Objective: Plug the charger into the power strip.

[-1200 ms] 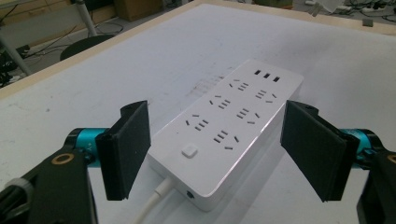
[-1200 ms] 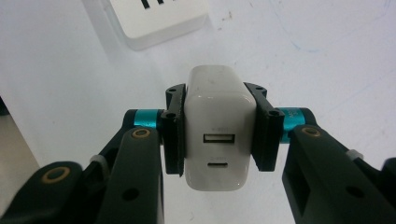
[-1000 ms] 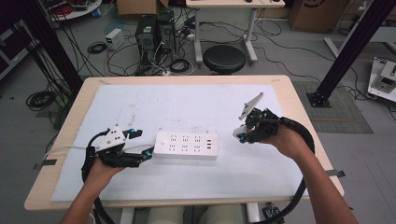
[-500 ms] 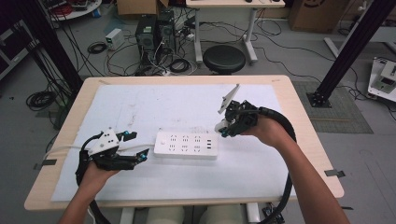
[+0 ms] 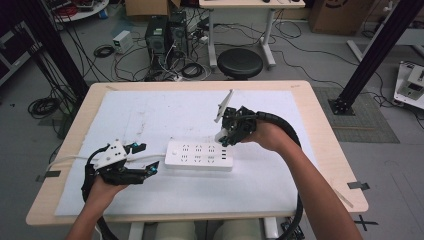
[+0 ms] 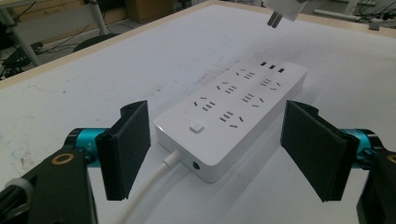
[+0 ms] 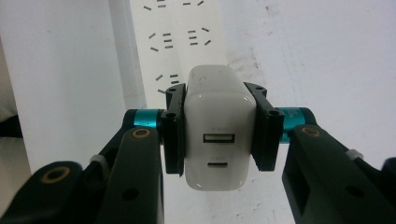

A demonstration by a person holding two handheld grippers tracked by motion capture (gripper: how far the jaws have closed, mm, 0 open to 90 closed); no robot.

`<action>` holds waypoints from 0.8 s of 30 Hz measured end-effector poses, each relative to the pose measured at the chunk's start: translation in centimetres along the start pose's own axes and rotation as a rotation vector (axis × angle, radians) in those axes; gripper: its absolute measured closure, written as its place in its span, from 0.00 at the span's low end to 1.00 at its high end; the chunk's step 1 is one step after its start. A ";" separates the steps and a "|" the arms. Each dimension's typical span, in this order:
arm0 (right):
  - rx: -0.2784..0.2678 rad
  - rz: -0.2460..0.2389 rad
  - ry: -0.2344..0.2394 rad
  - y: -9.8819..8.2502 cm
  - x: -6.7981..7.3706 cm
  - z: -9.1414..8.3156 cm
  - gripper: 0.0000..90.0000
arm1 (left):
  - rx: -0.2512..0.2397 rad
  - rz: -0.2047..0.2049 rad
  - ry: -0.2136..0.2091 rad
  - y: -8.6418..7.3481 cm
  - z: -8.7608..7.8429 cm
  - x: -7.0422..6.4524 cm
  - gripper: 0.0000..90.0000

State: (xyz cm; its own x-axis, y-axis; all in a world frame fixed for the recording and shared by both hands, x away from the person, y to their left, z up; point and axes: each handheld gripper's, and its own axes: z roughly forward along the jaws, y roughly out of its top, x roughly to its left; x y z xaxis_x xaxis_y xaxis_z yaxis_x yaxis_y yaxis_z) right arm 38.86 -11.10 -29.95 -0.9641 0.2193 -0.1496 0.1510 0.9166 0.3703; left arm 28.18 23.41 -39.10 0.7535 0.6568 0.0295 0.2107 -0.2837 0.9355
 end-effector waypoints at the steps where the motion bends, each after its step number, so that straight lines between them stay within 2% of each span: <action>1: 0.008 -0.008 0.006 0.1 0.0 0.3 0.70 | 0.001 0.002 0.000 0.0 0.0 0.0 0.27; 12: 0.039 -0.032 0.045 0.8 -0.5 2.7 0.70 | 0.000 -0.011 0.007 -0.8 -0.1 0.5 0.27; 20: 0.075 -0.049 0.056 1.5 -0.7 4.1 0.70 | 0.004 -0.019 0.001 -1.2 -0.1 0.6 0.27; 24: 0.075 -0.054 0.058 1.5 -0.9 4.6 0.70 | 0.003 -0.021 0.002 -1.3 -0.2 0.8 0.27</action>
State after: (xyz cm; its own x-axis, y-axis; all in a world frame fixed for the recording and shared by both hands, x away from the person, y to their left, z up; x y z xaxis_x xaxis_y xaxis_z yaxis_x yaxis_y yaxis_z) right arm 40.98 -8.35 -33.49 -0.9820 0.1512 -0.1131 0.1124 0.9494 0.2931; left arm 28.41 24.40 -40.20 0.7478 0.6638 0.0108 0.2281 -0.2723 0.9348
